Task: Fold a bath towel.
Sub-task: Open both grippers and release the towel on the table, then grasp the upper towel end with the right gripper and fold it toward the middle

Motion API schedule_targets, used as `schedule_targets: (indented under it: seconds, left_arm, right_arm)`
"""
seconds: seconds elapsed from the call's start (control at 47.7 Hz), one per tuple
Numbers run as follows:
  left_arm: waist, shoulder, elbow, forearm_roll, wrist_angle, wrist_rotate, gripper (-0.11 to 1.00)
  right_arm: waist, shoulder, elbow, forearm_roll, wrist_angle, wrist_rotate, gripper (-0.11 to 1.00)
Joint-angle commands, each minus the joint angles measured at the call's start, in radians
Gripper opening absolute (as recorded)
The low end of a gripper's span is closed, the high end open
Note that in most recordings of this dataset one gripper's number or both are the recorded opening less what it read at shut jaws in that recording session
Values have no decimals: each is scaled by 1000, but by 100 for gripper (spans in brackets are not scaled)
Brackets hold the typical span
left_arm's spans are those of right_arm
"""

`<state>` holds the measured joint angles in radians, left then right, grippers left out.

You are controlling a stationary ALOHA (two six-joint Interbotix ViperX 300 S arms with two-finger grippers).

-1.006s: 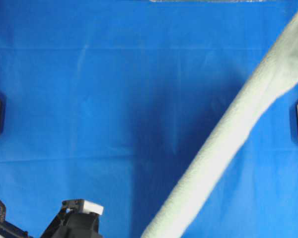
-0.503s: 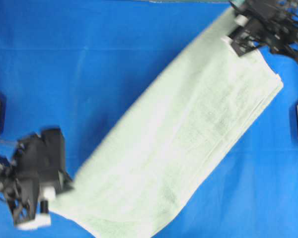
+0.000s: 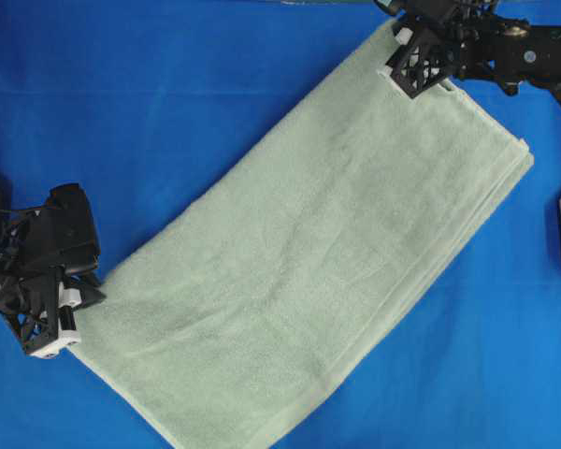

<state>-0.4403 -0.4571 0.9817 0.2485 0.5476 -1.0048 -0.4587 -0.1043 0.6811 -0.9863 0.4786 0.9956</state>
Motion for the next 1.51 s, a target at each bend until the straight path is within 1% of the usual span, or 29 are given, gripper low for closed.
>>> schedule_targets:
  seconds: [0.0, 0.042, 0.063, 0.084, 0.126, 0.189, 0.231, 0.273, 0.294, 0.335, 0.356, 0.398, 0.482, 0.503, 0.566, 0.629, 0.671, 0.692, 0.734, 0.839, 0.964, 1.09, 1.195, 1.3, 1.384, 1.488]
  left_arm:
    - [5, -21, -5, 3, -11, 3, 8]
    - [6, -25, -2, 3, -11, 2, 9]
    - [6, -28, -2, 3, -9, 0, 9]
    - [6, -31, -2, 3, -8, -3, 12]
    - [8, -35, -2, 2, -6, -3, 22]
    - [8, -49, 2, 2, -3, 0, 41]
    - [8, -60, 3, 2, 2, 3, 55]
    - [8, -72, 6, 2, 11, 8, 67]
    - [8, -80, 9, 2, 17, 9, 72]
    - [8, -103, 15, 2, 32, 11, 82]
    - [9, -112, 18, 2, 37, 12, 85]
    - [9, -132, 28, 2, 49, 12, 88]
    - [17, -179, 46, 3, 57, 9, 87]
    - [20, -189, 49, 3, 57, 9, 86]
    - [28, -216, 57, 3, 55, 9, 87]
    - [37, -241, 63, 3, 55, 9, 87]
    - [41, -249, 66, 3, 55, 9, 87]
    - [43, -252, 66, 3, 55, 9, 87]
    - [46, -253, 66, 3, 55, 9, 87]
    - [46, -244, 64, 3, 54, 8, 87]
    - [46, -229, 61, 3, 49, 6, 87]
    - [46, -218, 58, 3, 41, 6, 87]
    - [46, -210, 58, 3, 37, 5, 87]
    - [46, -209, 55, 3, 34, 3, 87]
    - [46, -206, 55, 3, 31, 3, 87]
    - [46, -204, 55, 3, 29, 3, 87]
  right_arm:
    - [-5, -11, -23, -2, 0, -2, 8]
    - [-5, -12, -21, -2, 2, -3, 9]
    - [-5, -11, -23, -3, 3, -2, 11]
    - [-5, -12, -23, -3, 6, -2, 17]
    - [-3, -15, -21, -2, 25, -3, 29]
    - [9, -32, -15, 0, 61, -5, 48]
    - [25, -54, -8, 11, 91, -5, 60]
    - [44, -87, 5, 37, 127, -5, 67]
    - [52, -101, 9, 52, 140, -6, 68]
    - [69, -130, 23, 89, 161, -9, 65]
    - [80, -153, 35, 123, 176, -17, 64]
    - [95, -184, 54, 172, 193, -38, 62]
    - [114, -236, 98, 287, 221, -112, 64]
    - [115, -255, 115, 337, 230, -152, 64]
    - [115, -284, 143, 434, 249, -225, 63]
    - [115, -308, 160, 506, 270, -290, 63]
    - [115, -322, 169, 543, 284, -325, 63]
    - [115, -325, 170, 552, 288, -337, 63]
    - [115, -328, 173, 560, 296, -351, 63]
    - [114, -319, 179, 560, 302, -359, 64]
    - [89, -270, 204, 560, 268, -360, 64]
    - [35, -187, 253, 549, 160, -367, 64]
    - [-23, -133, 296, 523, 46, -368, 64]
    - [-81, -91, 337, 520, -57, -370, 64]
    - [-97, -61, 364, 520, -104, -367, 64]
    - [-98, -25, 393, 529, -143, -357, 63]
